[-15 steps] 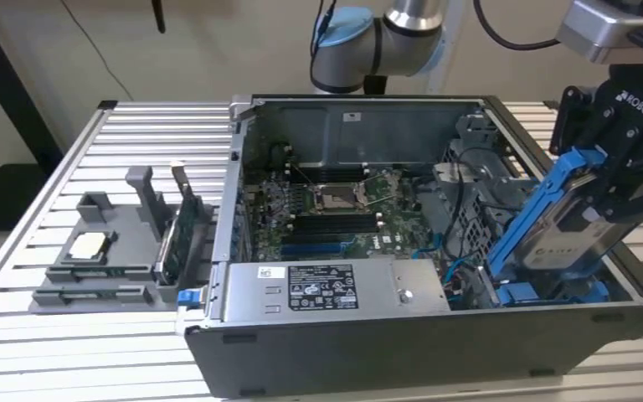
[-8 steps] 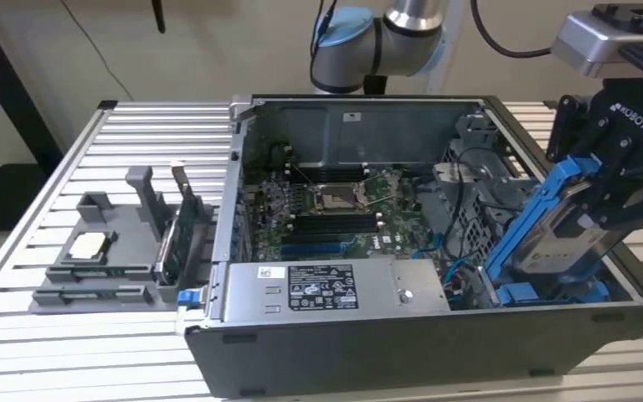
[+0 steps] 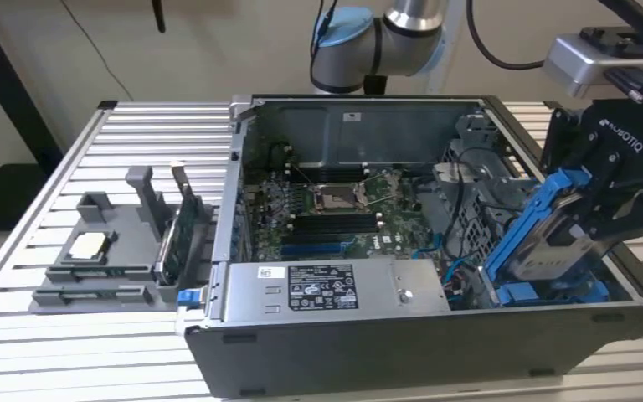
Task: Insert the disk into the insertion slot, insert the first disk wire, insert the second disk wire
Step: 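Insert the disk into the insertion slot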
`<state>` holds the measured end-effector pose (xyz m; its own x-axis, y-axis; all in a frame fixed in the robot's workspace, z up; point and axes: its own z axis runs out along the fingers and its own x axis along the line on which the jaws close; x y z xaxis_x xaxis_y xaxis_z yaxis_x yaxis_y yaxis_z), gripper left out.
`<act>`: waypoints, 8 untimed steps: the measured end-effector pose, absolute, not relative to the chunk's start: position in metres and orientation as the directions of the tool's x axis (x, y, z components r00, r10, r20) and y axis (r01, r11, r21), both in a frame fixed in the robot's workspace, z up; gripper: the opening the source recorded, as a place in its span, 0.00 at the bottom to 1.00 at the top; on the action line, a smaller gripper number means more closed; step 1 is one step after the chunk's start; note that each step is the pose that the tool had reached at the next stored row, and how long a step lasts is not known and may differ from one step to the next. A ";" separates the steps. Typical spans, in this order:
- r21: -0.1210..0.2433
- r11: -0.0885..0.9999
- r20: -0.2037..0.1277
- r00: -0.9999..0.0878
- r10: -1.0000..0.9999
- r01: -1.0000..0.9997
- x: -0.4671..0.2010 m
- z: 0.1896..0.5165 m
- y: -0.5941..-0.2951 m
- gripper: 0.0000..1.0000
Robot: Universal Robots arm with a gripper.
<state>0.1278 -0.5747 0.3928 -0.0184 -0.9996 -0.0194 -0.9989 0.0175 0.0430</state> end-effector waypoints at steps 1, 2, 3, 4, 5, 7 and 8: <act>0.043 0.018 -0.019 -0.019 -1.000 -0.999 0.128 0.391 -0.575 0.33; 0.043 0.018 -0.019 -0.019 -1.000 -0.999 0.128 0.389 -0.575 0.33; 0.043 0.018 -0.019 -0.019 -1.000 -0.999 0.128 0.388 -0.574 0.33; 0.043 0.018 -0.019 -0.019 -1.000 -0.999 0.128 0.386 -0.574 0.33; 0.043 0.018 -0.019 -0.019 -1.000 -0.999 0.128 0.385 -0.574 0.33; 0.043 0.019 -0.019 -0.020 -1.000 -0.999 0.128 0.382 -0.574 0.33; 0.043 0.019 -0.019 -0.020 -1.000 -0.999 0.128 0.381 -0.574 0.33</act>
